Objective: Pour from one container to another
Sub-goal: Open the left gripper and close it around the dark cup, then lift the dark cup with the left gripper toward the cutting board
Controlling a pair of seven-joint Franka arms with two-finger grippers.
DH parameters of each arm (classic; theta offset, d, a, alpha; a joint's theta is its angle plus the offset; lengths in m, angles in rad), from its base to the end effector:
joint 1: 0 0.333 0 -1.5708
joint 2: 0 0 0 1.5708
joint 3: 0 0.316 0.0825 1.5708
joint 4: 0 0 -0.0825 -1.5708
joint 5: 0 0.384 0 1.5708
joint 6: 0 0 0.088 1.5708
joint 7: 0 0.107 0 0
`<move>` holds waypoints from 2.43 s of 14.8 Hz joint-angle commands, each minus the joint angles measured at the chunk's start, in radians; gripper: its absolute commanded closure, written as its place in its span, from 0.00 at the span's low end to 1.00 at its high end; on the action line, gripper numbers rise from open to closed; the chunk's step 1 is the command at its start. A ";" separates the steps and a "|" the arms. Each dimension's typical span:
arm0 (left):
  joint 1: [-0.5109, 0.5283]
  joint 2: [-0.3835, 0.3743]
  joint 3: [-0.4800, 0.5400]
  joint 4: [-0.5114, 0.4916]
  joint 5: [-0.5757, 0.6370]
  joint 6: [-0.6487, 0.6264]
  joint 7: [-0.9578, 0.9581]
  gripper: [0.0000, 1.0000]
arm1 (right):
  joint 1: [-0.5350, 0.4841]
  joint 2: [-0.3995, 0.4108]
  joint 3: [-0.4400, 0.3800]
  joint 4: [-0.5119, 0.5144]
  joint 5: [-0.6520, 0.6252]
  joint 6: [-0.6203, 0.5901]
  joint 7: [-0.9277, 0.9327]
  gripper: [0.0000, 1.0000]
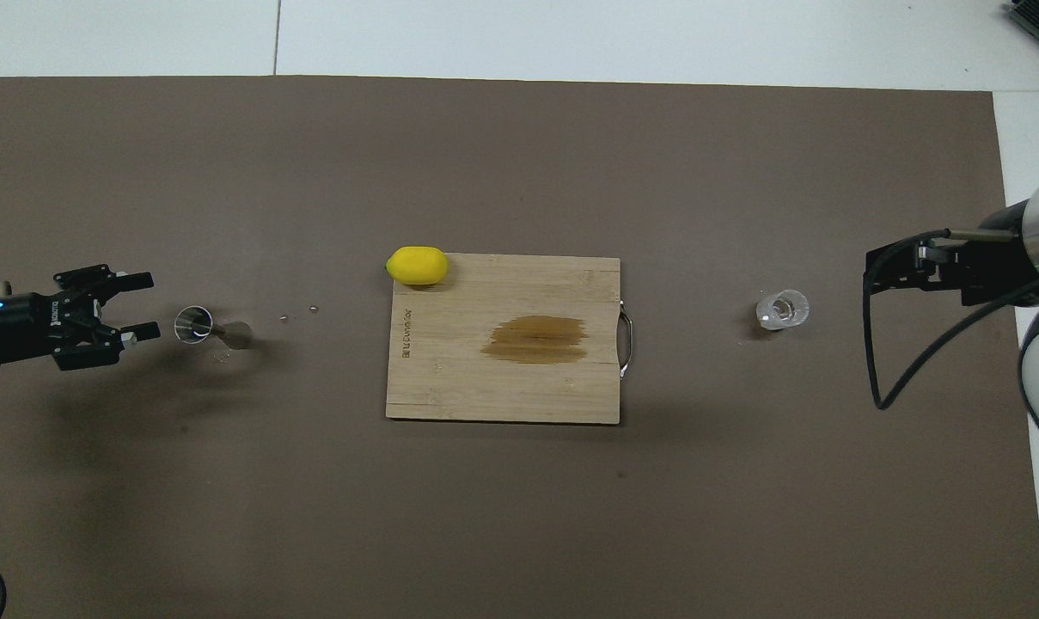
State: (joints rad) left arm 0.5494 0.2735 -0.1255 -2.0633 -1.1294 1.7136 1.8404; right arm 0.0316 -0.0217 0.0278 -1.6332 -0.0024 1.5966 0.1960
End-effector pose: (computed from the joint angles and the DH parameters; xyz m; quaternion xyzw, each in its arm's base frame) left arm 0.5310 0.1489 0.3125 0.7550 -0.3414 0.3375 0.4466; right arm 0.5481 0.0325 0.6092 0.9976 -0.0682 -0.0072 0.0024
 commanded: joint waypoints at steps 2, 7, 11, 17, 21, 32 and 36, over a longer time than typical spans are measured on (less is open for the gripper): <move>0.033 0.001 -0.005 -0.060 -0.024 -0.086 0.286 0.00 | -0.010 -0.014 0.006 -0.016 -0.010 0.008 0.005 0.00; 0.053 0.019 -0.005 -0.152 -0.101 -0.152 0.512 0.00 | -0.010 -0.014 0.006 -0.016 -0.010 0.008 0.005 0.00; 0.049 0.027 -0.005 -0.158 -0.139 -0.163 0.606 0.00 | -0.010 -0.014 0.006 -0.016 -0.010 0.008 0.005 0.00; 0.031 0.029 -0.005 -0.159 -0.233 -0.144 0.712 0.00 | -0.010 -0.014 0.006 -0.016 -0.010 0.008 0.005 0.00; -0.003 0.039 -0.005 -0.167 -0.260 -0.095 0.721 0.00 | -0.010 -0.014 0.006 -0.016 -0.010 0.008 0.005 0.00; -0.009 0.041 -0.003 -0.184 -0.270 -0.066 0.720 0.19 | -0.010 -0.015 0.006 -0.017 -0.010 0.005 0.005 0.00; -0.009 0.041 -0.003 -0.179 -0.273 -0.057 0.718 0.38 | -0.010 -0.015 0.006 -0.019 -0.010 0.005 0.005 0.00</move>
State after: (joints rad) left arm 0.5521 0.3174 -0.1357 -2.2314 -1.3769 1.6370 2.5333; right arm 0.0317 -0.0217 0.0274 -1.6333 -0.0024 1.5964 0.1960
